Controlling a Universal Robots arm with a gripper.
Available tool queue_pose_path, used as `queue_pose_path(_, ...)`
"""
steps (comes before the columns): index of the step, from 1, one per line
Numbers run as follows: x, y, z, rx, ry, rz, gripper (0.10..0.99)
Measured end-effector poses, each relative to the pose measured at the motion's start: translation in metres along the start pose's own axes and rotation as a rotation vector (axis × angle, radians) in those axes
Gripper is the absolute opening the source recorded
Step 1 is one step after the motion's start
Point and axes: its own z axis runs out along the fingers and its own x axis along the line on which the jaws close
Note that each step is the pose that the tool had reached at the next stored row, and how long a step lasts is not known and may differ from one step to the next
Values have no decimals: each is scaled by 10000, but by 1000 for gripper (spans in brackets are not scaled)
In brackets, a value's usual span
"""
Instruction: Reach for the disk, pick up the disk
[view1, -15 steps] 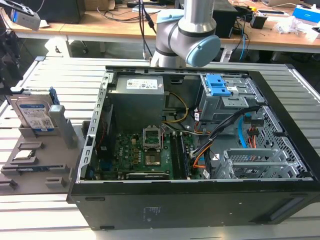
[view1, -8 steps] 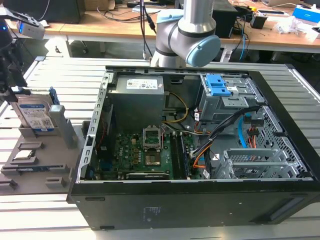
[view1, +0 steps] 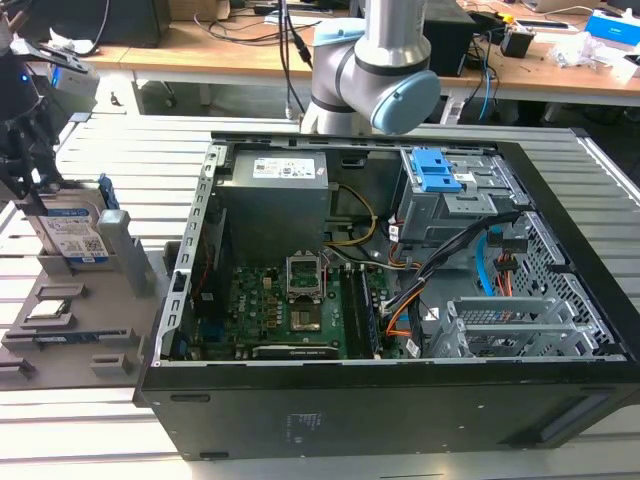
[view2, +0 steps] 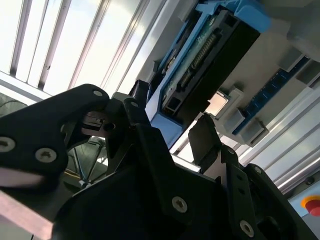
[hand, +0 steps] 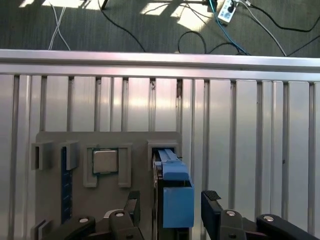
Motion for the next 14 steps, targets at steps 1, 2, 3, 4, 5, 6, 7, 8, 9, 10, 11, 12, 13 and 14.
queue_pose_path(1,-1,-1,18,0,0,-17,604)
queue_pose_path(2,-3,-2,54,0,2,-51,604)
queue_pose_path(3,-6,-3,89,0,3,-81,604)
queue_pose_path(4,-6,-4,109,0,4,-95,604)
queue_pose_path(5,-7,-5,133,0,5,-114,604)
queue_pose_path(6,-7,-6,163,0,5,-130,604)
queue_pose_path(7,-7,-6,163,-1,6,-131,604)
queue_pose_path(8,-7,-6,163,-2,7,-131,604)
queue_pose_path(9,-7,-6,163,-1,7,-131,604)
queue_pose_path(10,-7,-6,164,0,7,-131,604)
queue_pose_path(11,-7,-6,164,0,7,-132,604)
queue_pose_path(12,-7,-6,164,0,7,-131,584)
queue_pose_path(13,-7,-6,164,0,7,-131,522)
queue_pose_path(14,-7,-6,164,0,8,-131,459)
